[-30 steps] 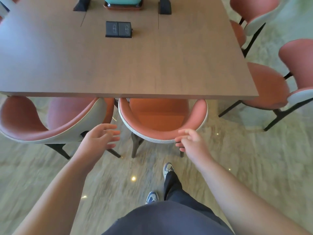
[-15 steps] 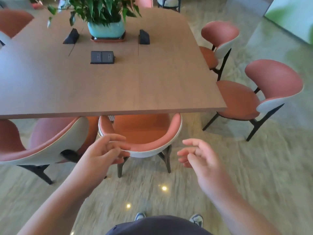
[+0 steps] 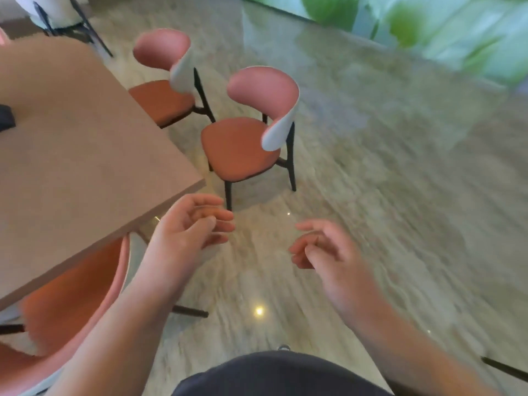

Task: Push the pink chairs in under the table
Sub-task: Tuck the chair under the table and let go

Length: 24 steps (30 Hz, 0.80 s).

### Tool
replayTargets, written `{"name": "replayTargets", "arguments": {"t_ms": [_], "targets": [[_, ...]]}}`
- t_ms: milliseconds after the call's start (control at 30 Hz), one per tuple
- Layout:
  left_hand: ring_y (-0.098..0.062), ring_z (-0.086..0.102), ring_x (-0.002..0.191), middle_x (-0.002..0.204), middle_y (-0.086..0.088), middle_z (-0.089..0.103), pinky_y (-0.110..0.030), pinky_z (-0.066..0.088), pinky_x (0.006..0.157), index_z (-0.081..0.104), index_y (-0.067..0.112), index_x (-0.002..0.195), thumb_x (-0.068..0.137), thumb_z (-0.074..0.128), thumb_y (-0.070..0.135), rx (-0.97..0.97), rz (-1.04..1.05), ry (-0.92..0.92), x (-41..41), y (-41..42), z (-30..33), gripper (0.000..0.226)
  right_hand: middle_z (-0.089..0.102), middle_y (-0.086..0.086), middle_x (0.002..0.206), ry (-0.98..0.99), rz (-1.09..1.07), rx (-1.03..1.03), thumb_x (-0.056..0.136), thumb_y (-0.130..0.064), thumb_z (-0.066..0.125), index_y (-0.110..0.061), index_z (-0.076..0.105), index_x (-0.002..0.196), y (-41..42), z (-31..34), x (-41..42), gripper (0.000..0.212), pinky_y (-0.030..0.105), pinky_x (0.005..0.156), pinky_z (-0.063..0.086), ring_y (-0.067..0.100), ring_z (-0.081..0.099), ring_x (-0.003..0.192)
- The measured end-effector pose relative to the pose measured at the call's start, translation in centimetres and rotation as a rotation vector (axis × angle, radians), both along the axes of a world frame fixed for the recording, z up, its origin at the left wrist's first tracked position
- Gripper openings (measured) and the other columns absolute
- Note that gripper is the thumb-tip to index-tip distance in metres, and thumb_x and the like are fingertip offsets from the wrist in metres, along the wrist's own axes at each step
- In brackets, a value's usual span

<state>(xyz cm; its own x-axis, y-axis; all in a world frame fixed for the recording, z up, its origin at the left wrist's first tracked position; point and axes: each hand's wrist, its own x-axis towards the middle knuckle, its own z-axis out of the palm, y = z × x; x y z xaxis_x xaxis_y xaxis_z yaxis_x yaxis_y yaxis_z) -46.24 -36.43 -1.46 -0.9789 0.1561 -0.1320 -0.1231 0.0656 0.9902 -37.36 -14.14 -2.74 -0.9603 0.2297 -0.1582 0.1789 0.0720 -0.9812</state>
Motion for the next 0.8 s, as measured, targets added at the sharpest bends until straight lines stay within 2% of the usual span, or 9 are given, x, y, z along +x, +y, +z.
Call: {"name": "replayTargets", "arguments": {"t_ms": [67, 133, 200, 333, 433, 533, 700, 800], "targets": [[-0.023, 0.076, 0.09, 0.098, -0.006, 0.078, -0.029, 0.061, 0.073, 0.072, 0.03, 0.1, 0.086, 0.052, 0.015, -0.006, -0.049, 0.018, -2.0, 4.1, -0.1, 0.029, 0.074, 0.001, 0.086, 0.023, -0.112, 0.008, 0.097, 0.006, 0.049, -0.022, 0.068, 0.107, 4.4, 0.2, -1.0, 0.036, 0.025, 0.077, 0.058, 0.019, 0.072, 0.081], [-0.022, 0.076, 0.089, 0.097, -0.005, 0.078, -0.028, 0.061, 0.073, 0.07, 0.025, 0.104, 0.086, 0.051, 0.015, -0.016, -0.094, 0.013, -3.9, 7.2, -0.3, 0.028, 0.075, 0.003, 0.088, 0.034, -0.2, 0.018, 0.092, -0.004, 0.052, -0.03, 0.071, 0.103, 7.8, 0.6, -1.9, 0.034, 0.028, 0.077, 0.06, 0.02, 0.072, 0.081], [-0.022, 0.075, 0.089, 0.096, -0.005, 0.078, -0.033, 0.061, 0.075, 0.068, 0.021, 0.107, 0.089, 0.051, 0.012, -0.03, -0.13, 0.0, -6.0, 9.8, -0.7, 0.026, 0.075, 0.003, 0.089, 0.042, -0.267, 0.024, 0.085, -0.013, 0.053, -0.036, 0.072, 0.1, 10.6, 0.8, -3.1, 0.033, 0.031, 0.077, 0.061, 0.019, 0.072, 0.081], [-0.023, 0.076, 0.09, 0.097, -0.004, 0.078, -0.04, 0.059, 0.079, 0.066, 0.018, 0.111, 0.097, 0.048, 0.001, -0.071, -0.215, -0.032, -10.1, 14.4, -2.1, 0.029, 0.075, 0.004, 0.089, 0.03, -0.355, 0.002, 0.083, -0.015, 0.054, -0.037, 0.071, 0.101, 14.5, 0.1, -6.5, 0.033, 0.038, 0.08, 0.06, 0.019, 0.073, 0.082], [-0.024, 0.076, 0.091, 0.097, -0.004, 0.078, -0.039, 0.057, 0.079, 0.066, 0.019, 0.111, 0.093, 0.048, 0.007, -0.069, -0.251, -0.022, -13.9, 17.1, -3.2, 0.028, 0.075, 0.004, 0.089, 0.013, -0.379, 0.002, 0.089, -0.01, 0.054, -0.037, 0.071, 0.102, 16.3, -0.9, -10.1, 0.034, 0.032, 0.077, 0.06, 0.017, 0.073, 0.082], [-0.022, 0.076, 0.089, 0.098, -0.004, 0.078, -0.036, 0.058, 0.078, 0.066, 0.02, 0.111, 0.097, 0.047, 0.0, -0.081, -0.249, -0.007, -19.1, 19.0, -4.2, 0.031, 0.075, 0.003, 0.088, -0.027, -0.377, 0.028, 0.096, 0.004, 0.051, -0.027, 0.068, 0.108, 17.9, -2.2, -15.0, 0.038, 0.026, 0.076, 0.058, 0.017, 0.072, 0.081], [-0.019, 0.075, 0.086, 0.095, -0.001, 0.078, -0.038, 0.059, 0.077, 0.065, 0.019, 0.11, 0.1, 0.044, -0.006, -0.12, -0.206, -0.039, -30.4, 21.3, -4.3, 0.034, 0.074, 0.005, 0.088, -0.067, -0.351, 0.04, 0.095, 0.006, 0.049, -0.022, 0.067, 0.11, 21.0, -1.8, -26.0, 0.037, 0.03, 0.078, 0.059, 0.02, 0.071, 0.083], [-0.02, 0.076, 0.086, 0.096, -0.002, 0.078, -0.04, 0.062, 0.078, 0.066, 0.019, 0.11, 0.099, 0.045, -0.005, -0.126, -0.189, -0.058, -37.0, 22.8, -4.0, 0.034, 0.074, 0.006, 0.087, -0.013, -0.338, 0.01, 0.095, 0.008, 0.048, -0.02, 0.067, 0.111, 22.8, -0.9, -33.0, 0.037, 0.034, 0.078, 0.06, 0.02, 0.071, 0.08]]}}
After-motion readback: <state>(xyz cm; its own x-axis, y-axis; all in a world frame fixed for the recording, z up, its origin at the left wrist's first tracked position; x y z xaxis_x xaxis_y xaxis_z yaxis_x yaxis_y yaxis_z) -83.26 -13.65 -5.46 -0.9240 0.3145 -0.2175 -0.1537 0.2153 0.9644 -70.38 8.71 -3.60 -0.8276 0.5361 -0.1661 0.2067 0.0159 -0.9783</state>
